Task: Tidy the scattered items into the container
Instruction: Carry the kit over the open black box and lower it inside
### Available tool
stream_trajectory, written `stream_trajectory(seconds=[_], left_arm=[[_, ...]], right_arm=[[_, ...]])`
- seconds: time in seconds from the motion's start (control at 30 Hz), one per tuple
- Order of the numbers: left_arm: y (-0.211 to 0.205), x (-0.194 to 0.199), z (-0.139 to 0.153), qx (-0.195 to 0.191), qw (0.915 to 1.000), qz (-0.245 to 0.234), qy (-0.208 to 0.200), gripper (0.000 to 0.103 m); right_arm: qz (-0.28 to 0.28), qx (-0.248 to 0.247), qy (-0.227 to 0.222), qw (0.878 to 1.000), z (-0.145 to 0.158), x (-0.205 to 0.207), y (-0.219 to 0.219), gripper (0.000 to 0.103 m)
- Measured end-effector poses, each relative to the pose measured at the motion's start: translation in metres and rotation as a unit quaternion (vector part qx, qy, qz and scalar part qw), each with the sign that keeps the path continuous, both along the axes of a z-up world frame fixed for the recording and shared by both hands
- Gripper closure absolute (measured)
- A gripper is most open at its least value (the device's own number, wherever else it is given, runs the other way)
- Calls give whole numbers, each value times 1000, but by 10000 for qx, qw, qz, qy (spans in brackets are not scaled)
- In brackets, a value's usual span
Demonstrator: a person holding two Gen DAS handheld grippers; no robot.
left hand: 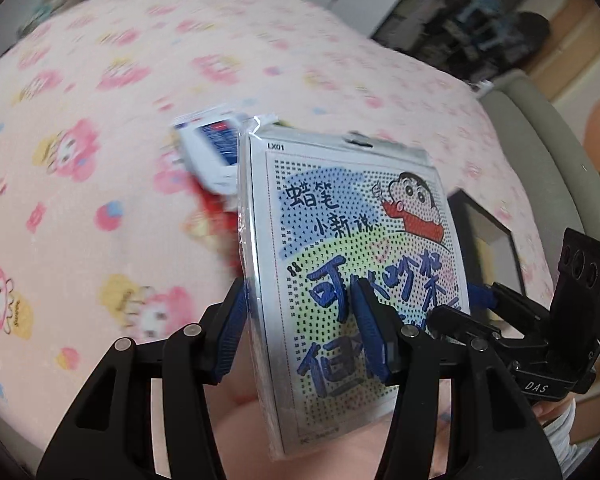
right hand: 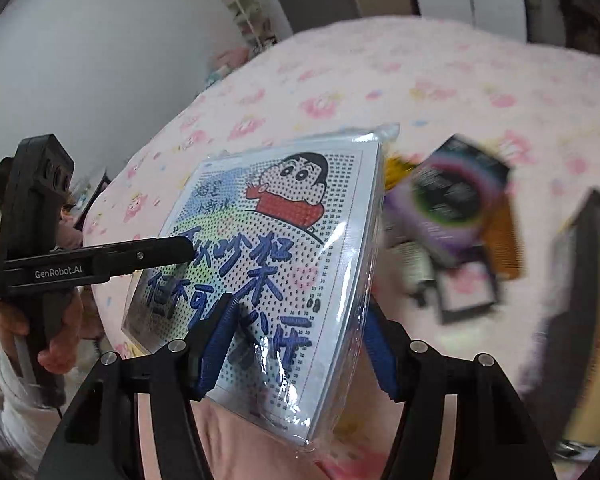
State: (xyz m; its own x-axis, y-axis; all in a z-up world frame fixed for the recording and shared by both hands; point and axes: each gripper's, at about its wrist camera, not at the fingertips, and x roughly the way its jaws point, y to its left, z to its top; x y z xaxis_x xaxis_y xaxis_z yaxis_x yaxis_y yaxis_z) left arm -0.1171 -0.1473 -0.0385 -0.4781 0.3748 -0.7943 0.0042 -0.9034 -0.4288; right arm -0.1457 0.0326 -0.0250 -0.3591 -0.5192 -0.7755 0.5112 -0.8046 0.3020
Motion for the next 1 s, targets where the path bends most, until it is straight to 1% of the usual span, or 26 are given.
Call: stream_trajectory(seconds=[0.07,0.17,0.33,0.4,0.43,0.5,0.6,0.67,0.7,0.8,1.0], left_arm=[[29,-2,12,20,9997,-199,116,51],[77,-7,23,45,9986,-502,171,51],[158,-10,33,159,9942,-1035,235,51],[192,-21,36,199,9918,-1234,247,51],[207,-26,35,203,9909,-1310,244,51],[232,-37,31,197,9894,-1423,218,51],[270,-53,25,188,9869,-1591,180,51],[292,-65,17,152,9856,-1679,88,51],[302,-69,12,108,9852,-1711,33,51],[324,-79,0,-18,9830,-1835,-84,51],[359,-89,-25,-235,9776,-2054,-384,51]], right_arm=[[-188,-55,104,9998,10,16,42,45],[-535,-73,208,9983,29,31,104,45],[-1060,31,395,9936,45,28,175,45],[-1258,51,472,9909,49,24,206,45],[-1381,56,475,9893,50,24,228,45],[-1505,97,395,9878,46,17,249,45],[-1767,65,277,9838,31,10,279,45],[-2015,-101,165,9793,16,6,299,45],[-2115,-214,76,9771,8,6,318,45],[-2290,-283,-111,9729,-10,1,344,46],[-2649,-372,-416,9627,-35,-11,374,46]])
